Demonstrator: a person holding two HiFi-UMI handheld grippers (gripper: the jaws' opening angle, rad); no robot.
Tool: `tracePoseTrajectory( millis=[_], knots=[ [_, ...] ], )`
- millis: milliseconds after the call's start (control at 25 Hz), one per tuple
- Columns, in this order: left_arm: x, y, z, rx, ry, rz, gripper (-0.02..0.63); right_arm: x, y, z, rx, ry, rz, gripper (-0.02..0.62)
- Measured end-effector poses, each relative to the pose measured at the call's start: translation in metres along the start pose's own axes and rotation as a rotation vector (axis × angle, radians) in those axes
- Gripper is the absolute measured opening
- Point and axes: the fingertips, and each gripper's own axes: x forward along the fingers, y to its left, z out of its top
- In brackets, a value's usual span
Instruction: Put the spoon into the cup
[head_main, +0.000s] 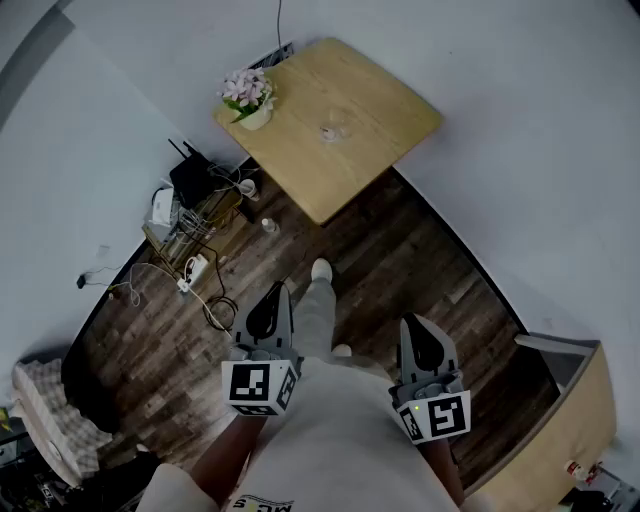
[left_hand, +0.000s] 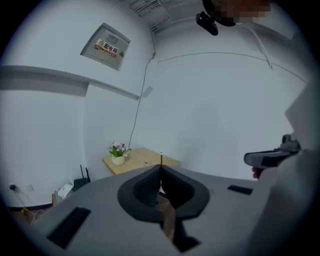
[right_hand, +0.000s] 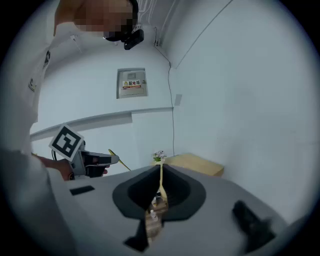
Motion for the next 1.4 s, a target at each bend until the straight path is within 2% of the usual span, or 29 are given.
tracePoseTrajectory(
  millis=[240, 520, 680, 920, 1120, 1400],
  knots=[
    [-0.079, -0.046, -0.024, -0.003, 0.044, -0.053, 0.013, -0.053, 0.041, -0.020, 0.006, 0.003, 0.044, 0.034],
    [-0.105, -0.057, -0.012, 0.002, -0.013, -0.036, 0.013, -0.075, 0.059, -0.027, 0.020, -0.014, 0.053, 0.034],
    [-0.116, -0.056, -0.006, 0.005, -0.048, -0.035, 0.013, -0.082, 0.067, -0.025, 0.083, -0.054, 0.061, 0.035],
    [-0.137, -0.054, -0.015, -0.016, -0.059, -0.036, 0.014, -0.094, 0.079, -0.025, 0.054, -0.062, 0.057, 0.035],
    [-0.142, -0.051, -0.017, -0.026, -0.046, -0.043, 0.013, -0.099, 0.075, -0.022, 0.049, -0.066, 0.035, 0.035],
    [-0.098, -0.035, -0.004, -0.028, -0.033, -0.078, 0.013, -0.064, 0.064, -0.010, 0.031, -0.062, 0.006, 0.035]
  ],
)
